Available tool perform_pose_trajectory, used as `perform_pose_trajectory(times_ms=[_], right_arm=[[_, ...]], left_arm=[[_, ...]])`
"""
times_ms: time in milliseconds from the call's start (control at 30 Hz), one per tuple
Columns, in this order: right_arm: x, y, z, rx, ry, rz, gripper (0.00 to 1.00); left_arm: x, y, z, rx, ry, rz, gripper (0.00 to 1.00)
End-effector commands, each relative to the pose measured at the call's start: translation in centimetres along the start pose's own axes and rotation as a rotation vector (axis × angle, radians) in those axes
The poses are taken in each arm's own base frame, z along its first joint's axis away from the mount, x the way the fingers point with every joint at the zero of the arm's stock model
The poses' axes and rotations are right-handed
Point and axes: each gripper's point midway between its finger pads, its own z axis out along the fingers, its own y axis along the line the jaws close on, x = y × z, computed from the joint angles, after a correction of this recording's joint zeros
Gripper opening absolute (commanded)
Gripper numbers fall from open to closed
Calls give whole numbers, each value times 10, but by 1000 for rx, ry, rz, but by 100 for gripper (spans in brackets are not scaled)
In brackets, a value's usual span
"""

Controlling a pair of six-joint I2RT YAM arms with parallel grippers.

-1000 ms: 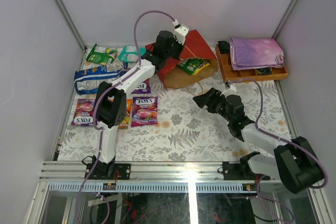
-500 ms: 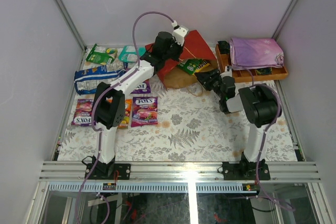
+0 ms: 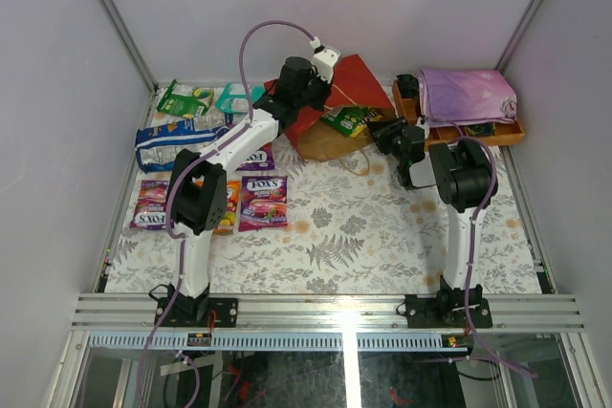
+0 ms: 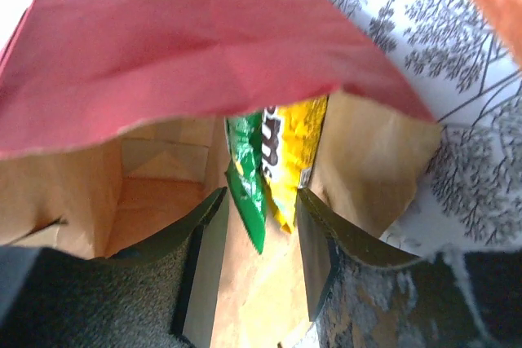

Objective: Take the snacks out of the paper bag
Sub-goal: Take out the snack from the paper bag.

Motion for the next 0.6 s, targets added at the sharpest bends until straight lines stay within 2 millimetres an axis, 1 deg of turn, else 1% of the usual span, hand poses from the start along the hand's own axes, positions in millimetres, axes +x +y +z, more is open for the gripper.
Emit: perform_pose_trajectory(times_ms=[0, 167, 267, 367, 400, 567], right_arm=[[-22, 19, 18, -33, -68, -2, 45], [-22, 31, 29, -73, -50, -17, 43], [-22, 35, 34, -76, -42, -22, 42], [-19, 32, 42, -58, -19, -24, 42], [-20, 34, 45, -58, -14, -27, 42], [-11, 25, 56, -29, 29, -28, 42]], left_arm=[[-24, 2, -8, 3, -66, 0, 0], [-22, 1, -7, 9, -62, -2, 0], [-23, 1, -6, 9, -64, -4, 0], [-24, 1, -6, 13, -64, -5, 0], [-24, 1, -6, 13, -64, -5, 0], [-24, 0, -6, 16, -63, -7, 0]])
